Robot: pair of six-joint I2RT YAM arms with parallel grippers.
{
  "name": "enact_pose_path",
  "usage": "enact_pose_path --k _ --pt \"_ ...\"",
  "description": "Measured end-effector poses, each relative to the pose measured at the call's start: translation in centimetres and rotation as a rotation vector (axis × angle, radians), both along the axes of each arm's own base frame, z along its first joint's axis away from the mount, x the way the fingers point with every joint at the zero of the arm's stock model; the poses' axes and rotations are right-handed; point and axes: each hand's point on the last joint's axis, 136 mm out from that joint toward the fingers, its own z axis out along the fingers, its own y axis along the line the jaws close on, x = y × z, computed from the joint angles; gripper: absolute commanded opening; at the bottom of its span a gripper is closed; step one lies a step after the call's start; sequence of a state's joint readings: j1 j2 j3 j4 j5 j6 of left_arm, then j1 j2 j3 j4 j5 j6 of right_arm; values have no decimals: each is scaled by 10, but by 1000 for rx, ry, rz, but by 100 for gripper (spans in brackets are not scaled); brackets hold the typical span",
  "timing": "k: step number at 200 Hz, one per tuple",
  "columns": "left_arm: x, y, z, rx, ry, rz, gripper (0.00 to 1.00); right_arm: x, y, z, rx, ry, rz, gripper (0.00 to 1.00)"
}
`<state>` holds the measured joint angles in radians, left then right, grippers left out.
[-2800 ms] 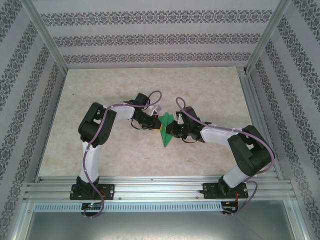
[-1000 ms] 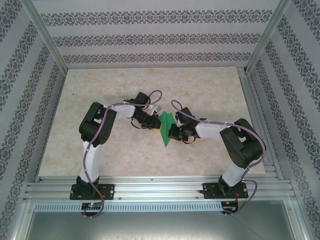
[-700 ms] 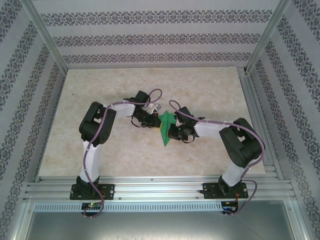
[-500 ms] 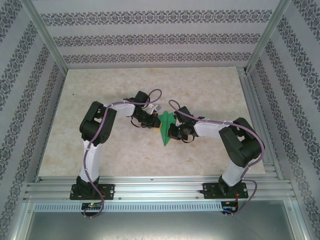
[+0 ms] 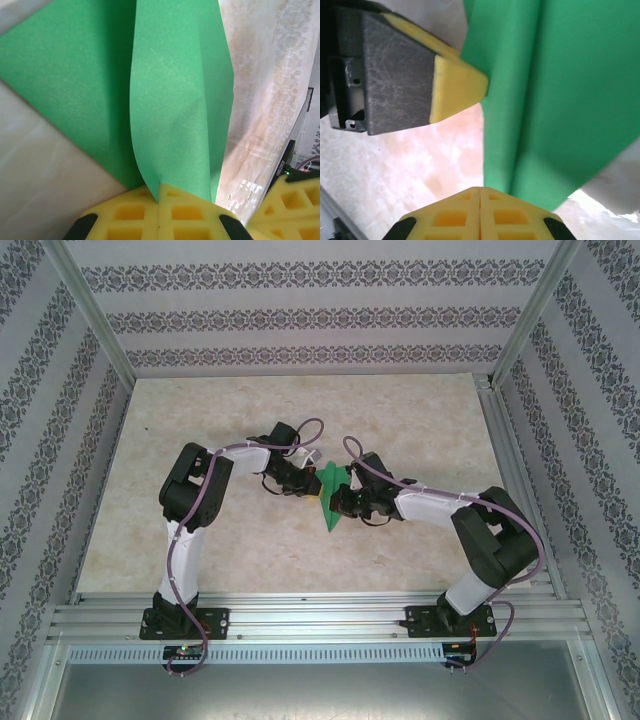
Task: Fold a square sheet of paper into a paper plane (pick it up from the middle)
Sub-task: Fourth fold the wing at the center of the table.
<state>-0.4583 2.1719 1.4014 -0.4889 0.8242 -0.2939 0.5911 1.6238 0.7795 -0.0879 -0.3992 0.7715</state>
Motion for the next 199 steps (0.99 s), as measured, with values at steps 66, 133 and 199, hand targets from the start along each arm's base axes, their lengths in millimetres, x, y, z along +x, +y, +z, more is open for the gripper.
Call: enact_pose_path --k 66,133,199 --pt "0 0 0 0 -1 -2 2 -17 10 -26 62 77 -14 6" --pt "0 0 0 0 -1 -2 1 -14 17 -28 103 85 -11 6" --pt "0 0 -1 0 1 -2 1 -16 15 -35 59 93 -5 6"
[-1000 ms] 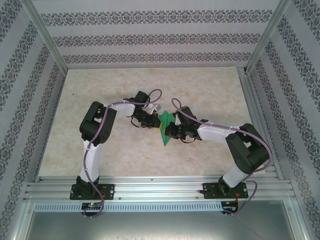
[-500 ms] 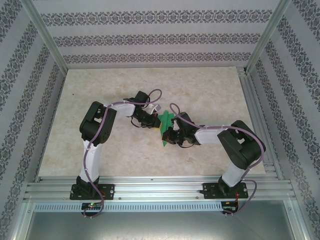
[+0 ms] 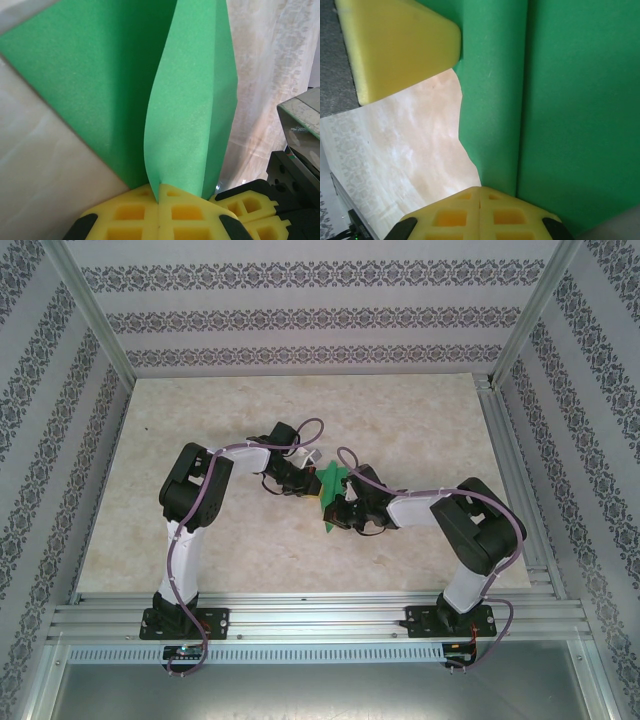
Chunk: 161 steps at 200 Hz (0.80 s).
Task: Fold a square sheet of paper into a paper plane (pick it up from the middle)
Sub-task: Fourth fold the wing at the center of the table.
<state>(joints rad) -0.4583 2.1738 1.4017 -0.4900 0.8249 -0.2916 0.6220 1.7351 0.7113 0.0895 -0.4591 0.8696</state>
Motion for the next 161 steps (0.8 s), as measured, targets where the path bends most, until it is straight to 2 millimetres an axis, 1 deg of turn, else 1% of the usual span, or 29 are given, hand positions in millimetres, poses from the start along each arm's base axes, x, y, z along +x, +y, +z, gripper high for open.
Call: enact_pose_path --k 36,73,91,122,147,161 --pt "0 0 0 1 1 0 1 -1 -2 4 -11 1 1 8" --pt "0 0 0 1 2 0 1 -1 1 22 13 -31 7 7" --pt "0 0 0 2 3 0 1 -2 3 24 19 -35 11 6" --pt "0 0 0 2 3 0 1 -10 4 16 6 -11 21 6" --pt "0 0 0 2 3 0 1 -17 4 0 -16 20 32 6" --pt "0 0 0 2 2 0 1 -17 6 -1 -4 26 33 6"
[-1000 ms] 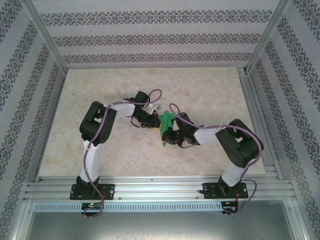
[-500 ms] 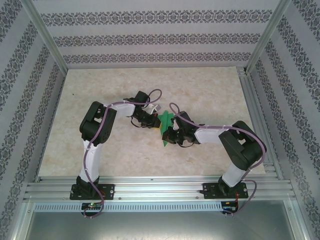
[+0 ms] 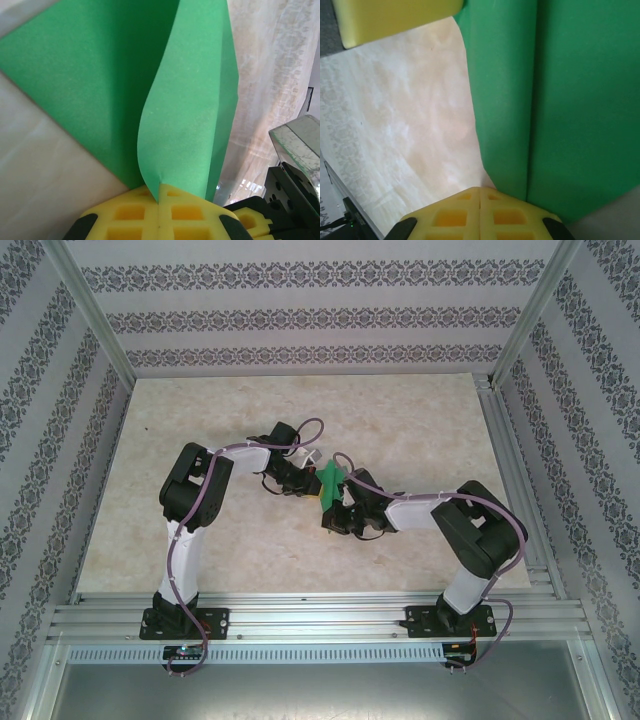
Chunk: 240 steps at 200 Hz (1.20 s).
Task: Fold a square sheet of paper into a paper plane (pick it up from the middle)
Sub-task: Fourth fold the wing at the center of the table.
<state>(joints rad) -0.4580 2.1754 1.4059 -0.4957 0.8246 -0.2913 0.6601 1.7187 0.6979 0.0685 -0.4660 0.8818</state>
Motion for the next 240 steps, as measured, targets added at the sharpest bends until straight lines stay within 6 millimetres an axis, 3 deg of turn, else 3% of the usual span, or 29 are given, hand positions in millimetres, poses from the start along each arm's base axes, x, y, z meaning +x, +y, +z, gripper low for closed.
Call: enact_pose_path --k 51,101,120,146,194,211,240 --pt "0 0 0 0 1 0 1 -1 -1 3 -1 1 -7 7" --pt "0 0 0 1 3 0 1 1 -2 28 18 -42 -9 7" --pt "0 0 0 1 3 0 1 2 -1 23 15 -35 -12 7" --pt "0 0 0 1 4 0 1 -4 -3 0 -20 11 -9 7" --pt "0 0 0 2 5 0 1 -3 -2 4 -8 7 -6 7" --pt "0 0 0 2 5 0 1 4 -7 16 -1 -13 -20 8" --pt "0 0 0 2 5 1 1 43 -20 47 36 -101 -81 6"
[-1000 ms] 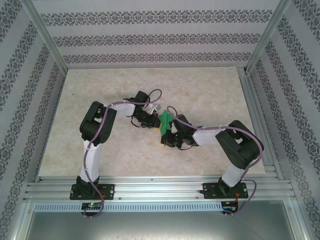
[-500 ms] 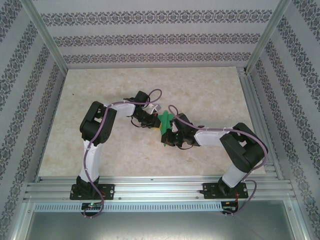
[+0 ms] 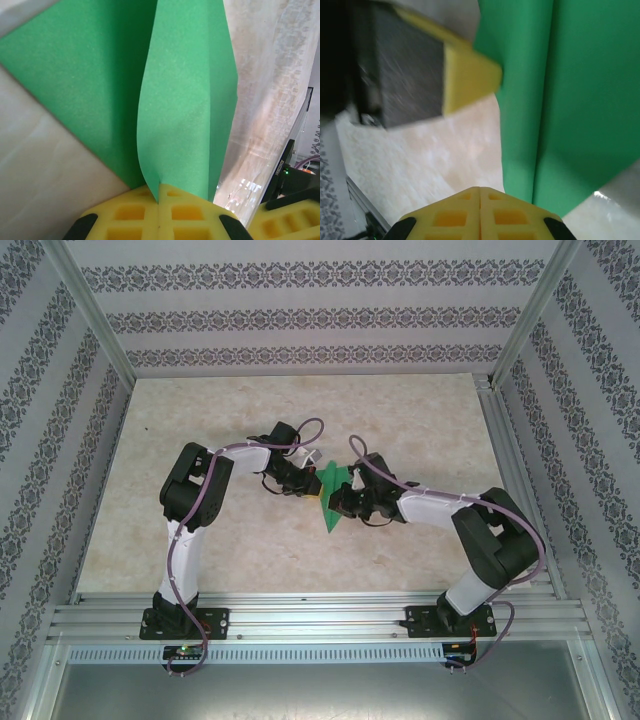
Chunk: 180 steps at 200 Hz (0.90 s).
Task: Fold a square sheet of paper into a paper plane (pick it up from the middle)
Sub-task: Fourth fold the wing at the center of the table.
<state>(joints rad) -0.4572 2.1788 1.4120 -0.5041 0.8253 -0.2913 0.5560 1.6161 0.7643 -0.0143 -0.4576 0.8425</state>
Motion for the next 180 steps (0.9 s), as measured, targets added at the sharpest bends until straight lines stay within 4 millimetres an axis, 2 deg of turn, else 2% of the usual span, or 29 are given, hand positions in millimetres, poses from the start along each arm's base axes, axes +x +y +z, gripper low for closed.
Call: enact_pose_path --k 17,36,117,180 --pt "0 0 0 0 2 0 1 17 -4 7 9 -27 -25 6" --pt "0 0 0 -1 6 0 1 25 0 5 10 -29 -14 6" --pt "0 0 0 -3 20 0 1 23 2 -45 -49 74 9 6" --pt "1 0 0 -4 25 1 1 24 2 -43 -56 74 22 7"
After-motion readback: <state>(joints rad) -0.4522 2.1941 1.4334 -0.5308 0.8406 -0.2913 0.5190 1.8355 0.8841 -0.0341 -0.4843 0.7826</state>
